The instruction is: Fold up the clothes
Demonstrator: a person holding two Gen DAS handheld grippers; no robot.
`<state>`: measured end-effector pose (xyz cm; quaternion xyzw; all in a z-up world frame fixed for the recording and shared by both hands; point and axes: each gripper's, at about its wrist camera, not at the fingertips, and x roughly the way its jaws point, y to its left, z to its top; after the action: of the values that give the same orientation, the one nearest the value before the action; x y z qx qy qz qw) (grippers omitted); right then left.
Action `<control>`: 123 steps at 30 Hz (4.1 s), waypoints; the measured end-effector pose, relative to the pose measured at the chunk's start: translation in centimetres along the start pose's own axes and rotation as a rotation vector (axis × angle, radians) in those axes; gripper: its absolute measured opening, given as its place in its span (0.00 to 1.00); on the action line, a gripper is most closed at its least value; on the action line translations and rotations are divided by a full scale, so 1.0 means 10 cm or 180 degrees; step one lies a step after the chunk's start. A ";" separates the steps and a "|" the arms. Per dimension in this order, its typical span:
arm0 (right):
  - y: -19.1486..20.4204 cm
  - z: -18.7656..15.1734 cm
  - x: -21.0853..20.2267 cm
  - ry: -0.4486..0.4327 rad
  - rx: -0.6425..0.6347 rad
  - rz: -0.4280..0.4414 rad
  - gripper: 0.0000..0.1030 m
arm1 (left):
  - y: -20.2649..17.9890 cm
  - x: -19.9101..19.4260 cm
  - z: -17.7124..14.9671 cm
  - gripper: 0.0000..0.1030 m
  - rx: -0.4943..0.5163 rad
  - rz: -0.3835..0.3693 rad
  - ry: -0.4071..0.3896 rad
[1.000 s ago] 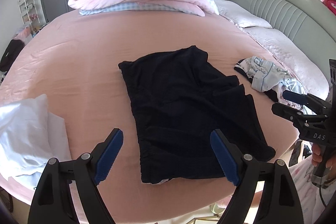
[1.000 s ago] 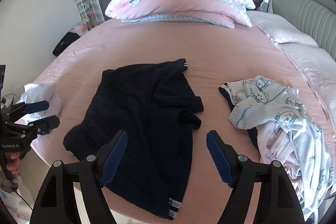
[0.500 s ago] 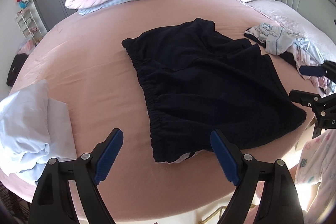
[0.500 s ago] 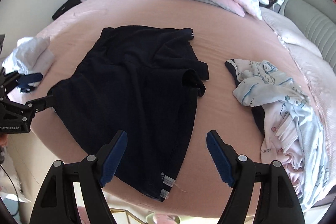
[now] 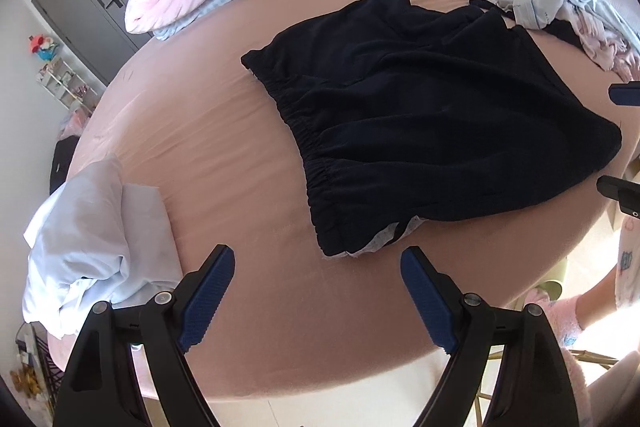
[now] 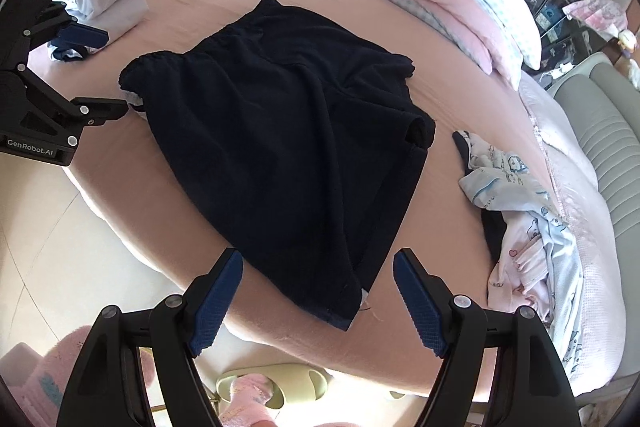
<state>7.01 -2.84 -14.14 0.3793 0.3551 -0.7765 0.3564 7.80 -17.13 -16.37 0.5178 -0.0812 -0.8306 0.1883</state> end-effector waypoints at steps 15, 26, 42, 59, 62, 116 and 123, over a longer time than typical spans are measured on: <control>-0.17 -0.06 -0.15 -0.0271 0.0779 0.0394 0.75 | -0.09 -0.02 0.05 0.83 0.0126 -0.0057 -0.0050; 0.67 -0.10 -0.06 -0.0116 -0.0940 -0.0914 0.75 | 0.03 0.06 -0.03 0.83 0.0247 -0.0283 -0.0080; 1.10 -0.50 0.20 -0.0244 -0.2079 -0.1811 0.75 | -0.45 0.16 -0.27 0.83 0.1713 0.0760 -0.0818; 0.80 -0.27 0.39 -0.0344 -0.1629 -0.1747 0.76 | -0.55 0.28 -0.08 0.73 0.2010 0.0840 -0.0831; 0.66 -0.21 0.36 -0.0326 -0.1217 -0.1558 0.83 | -0.60 0.28 -0.13 0.50 0.2039 0.0688 -0.0812; 0.44 -0.46 0.18 0.0102 -0.1028 -0.1029 0.07 | -0.57 0.11 -0.49 0.10 0.1948 0.0670 -0.0588; 0.45 -0.48 0.19 0.0124 -0.1132 -0.1219 0.07 | -0.50 0.06 -0.52 0.10 0.1925 0.0642 -0.0559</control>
<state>11.48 -1.69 -19.20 0.2513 0.5582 -0.7478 0.2571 11.09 -12.44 -20.88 0.4659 -0.3909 -0.7875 0.0997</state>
